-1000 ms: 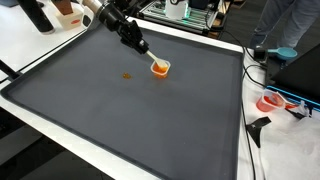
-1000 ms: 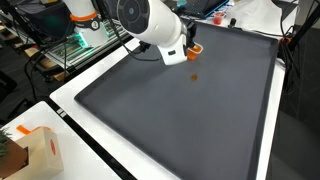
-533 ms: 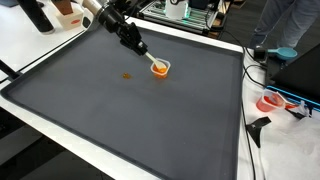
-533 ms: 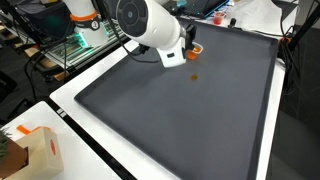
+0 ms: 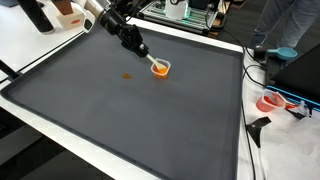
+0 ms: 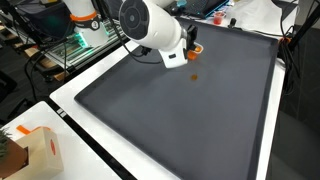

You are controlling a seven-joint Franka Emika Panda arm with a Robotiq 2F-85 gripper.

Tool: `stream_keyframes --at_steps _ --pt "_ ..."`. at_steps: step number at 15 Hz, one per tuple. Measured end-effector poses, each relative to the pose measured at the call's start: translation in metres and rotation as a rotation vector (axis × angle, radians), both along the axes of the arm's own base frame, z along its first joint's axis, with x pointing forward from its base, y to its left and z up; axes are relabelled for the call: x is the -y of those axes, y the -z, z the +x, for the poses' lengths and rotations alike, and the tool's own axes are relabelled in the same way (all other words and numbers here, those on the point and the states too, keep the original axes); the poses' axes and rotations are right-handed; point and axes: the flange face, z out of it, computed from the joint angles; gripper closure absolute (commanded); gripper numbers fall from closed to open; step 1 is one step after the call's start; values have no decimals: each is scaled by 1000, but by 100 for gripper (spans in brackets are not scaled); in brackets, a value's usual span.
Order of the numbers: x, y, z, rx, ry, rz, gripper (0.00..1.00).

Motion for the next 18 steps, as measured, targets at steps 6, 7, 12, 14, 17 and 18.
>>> stream_keyframes --at_steps 6,7,12,14,17,18 --pt "5 8 -2 61 -12 55 97" --pt "7 10 -3 69 -13 70 97" --pt "21 15 -10 85 -17 160 97" --pt "26 17 -12 92 -18 204 97" --pt "33 16 -13 108 -18 266 97" --pt "35 14 -13 115 -16 283 97"
